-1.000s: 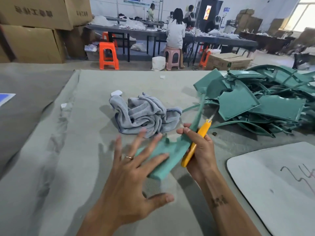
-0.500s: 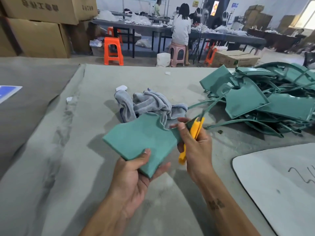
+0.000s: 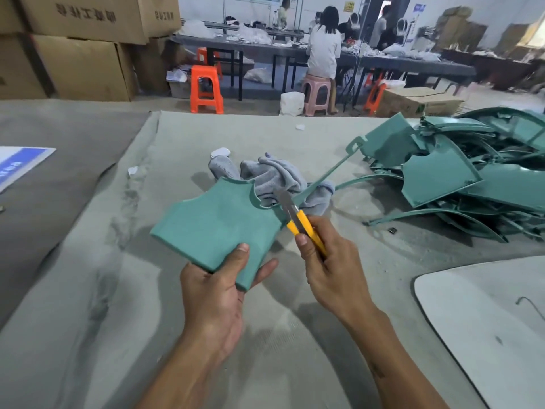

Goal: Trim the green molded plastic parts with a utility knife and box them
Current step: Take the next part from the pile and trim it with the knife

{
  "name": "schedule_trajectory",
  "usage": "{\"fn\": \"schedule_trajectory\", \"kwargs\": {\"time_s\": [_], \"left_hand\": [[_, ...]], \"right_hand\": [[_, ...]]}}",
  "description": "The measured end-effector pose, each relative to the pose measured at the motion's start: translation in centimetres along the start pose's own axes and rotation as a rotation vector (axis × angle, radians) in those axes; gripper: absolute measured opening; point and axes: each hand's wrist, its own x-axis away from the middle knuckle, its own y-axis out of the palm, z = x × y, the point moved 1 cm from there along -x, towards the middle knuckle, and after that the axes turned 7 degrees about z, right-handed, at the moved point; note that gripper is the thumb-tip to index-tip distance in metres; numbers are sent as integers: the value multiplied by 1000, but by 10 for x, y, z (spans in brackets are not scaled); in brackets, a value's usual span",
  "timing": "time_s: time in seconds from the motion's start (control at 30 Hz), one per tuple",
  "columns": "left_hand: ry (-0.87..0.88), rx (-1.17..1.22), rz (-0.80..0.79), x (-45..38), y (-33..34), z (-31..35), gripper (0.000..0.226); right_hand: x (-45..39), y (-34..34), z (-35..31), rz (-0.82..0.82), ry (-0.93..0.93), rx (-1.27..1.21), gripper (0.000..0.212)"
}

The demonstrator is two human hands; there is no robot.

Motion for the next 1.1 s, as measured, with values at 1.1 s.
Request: {"fn": "schedule_trajectory", "kwargs": {"time_s": [1.1], "left_hand": [[345, -325, 35, -4, -8, 3, 27]], "right_hand": [[-9, -20, 28, 301, 134, 286, 43]]}}
